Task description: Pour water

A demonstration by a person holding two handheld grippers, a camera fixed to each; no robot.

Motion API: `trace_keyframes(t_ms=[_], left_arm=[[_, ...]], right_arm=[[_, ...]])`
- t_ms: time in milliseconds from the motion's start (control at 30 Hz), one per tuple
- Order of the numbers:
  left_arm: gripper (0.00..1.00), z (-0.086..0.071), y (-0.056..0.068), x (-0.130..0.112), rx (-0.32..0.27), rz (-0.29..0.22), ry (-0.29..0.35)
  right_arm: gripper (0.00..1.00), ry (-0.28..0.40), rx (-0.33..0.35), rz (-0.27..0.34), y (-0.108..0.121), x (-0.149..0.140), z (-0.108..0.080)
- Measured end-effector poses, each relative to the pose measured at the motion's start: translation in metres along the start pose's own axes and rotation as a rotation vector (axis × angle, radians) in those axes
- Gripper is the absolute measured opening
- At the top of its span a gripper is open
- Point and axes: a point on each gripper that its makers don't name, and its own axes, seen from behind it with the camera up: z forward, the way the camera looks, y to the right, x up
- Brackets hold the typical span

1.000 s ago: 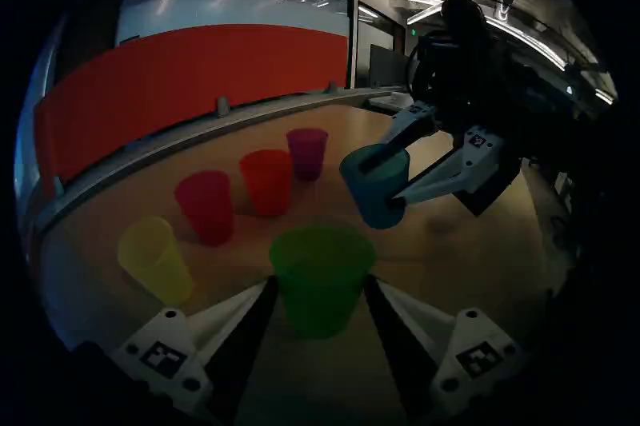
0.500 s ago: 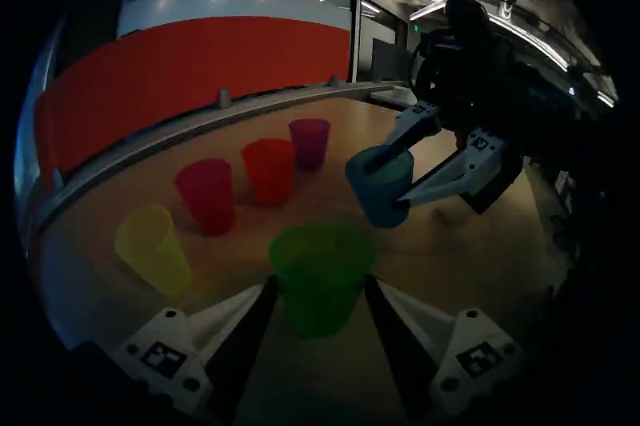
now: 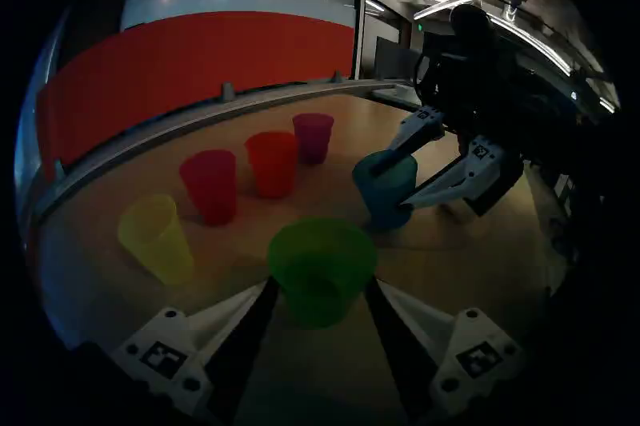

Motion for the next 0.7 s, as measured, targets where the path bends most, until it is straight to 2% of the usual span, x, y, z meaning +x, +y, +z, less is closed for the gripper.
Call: trace_keyframes(t_ms=[467, 700], left_arm=[[0.79, -0.0005, 0.0023, -0.0034, 0.004, 0.013, -0.004], [0.79, -0.0013, 0.0027, -0.0044, 0.005, 0.02, -0.008]], right_arm=[[0.87, 0.004, -0.009, 0.009, -0.0015, -0.0039, -0.0038], [0.89, -0.019, -0.015, 0.007, -0.0013, -0.01, -0.0057]])
